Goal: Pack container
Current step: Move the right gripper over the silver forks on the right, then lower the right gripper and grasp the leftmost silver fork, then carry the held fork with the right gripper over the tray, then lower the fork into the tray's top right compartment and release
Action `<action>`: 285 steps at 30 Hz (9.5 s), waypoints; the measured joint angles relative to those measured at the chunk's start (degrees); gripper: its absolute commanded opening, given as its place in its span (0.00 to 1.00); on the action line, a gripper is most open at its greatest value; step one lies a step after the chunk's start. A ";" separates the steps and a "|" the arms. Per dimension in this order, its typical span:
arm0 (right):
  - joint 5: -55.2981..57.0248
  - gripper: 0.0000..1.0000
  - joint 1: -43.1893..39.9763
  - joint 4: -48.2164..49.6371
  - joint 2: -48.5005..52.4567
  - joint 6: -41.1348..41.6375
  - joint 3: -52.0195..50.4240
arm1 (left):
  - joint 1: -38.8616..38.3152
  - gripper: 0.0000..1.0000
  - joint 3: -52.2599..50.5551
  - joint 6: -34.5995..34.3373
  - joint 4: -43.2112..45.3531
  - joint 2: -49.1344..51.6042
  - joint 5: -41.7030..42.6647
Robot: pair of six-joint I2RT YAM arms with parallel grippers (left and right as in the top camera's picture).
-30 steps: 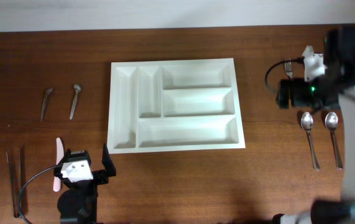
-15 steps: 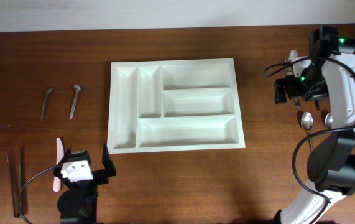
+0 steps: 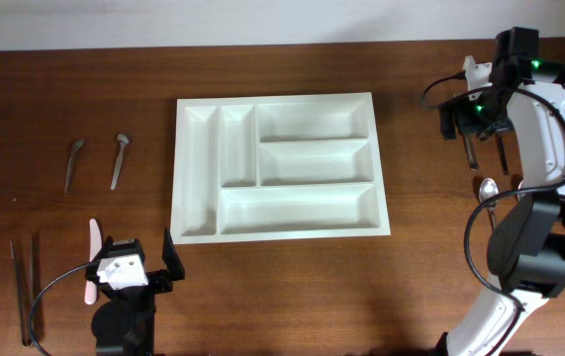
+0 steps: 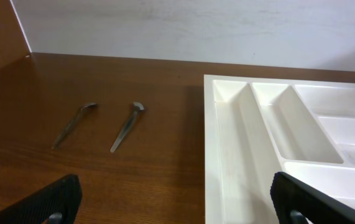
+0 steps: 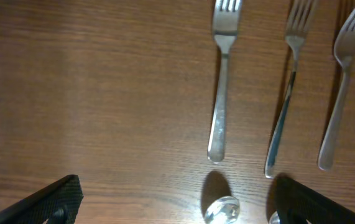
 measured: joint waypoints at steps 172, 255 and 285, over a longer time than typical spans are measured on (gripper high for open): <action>1.16 0.04 -0.70 -10.99 34.42 -12.28 37.09 | 0.00 0.99 0.00 -0.02 0.00 0.00 0.00; -11.30 0.95 30.49 -15.63 34.62 -53.24 42.80 | 0.00 0.99 0.00 0.00 0.00 0.00 0.00; -3.39 0.98 9.62 -34.38 25.44 -11.63 72.94 | 0.00 0.99 0.00 0.00 0.00 0.00 0.00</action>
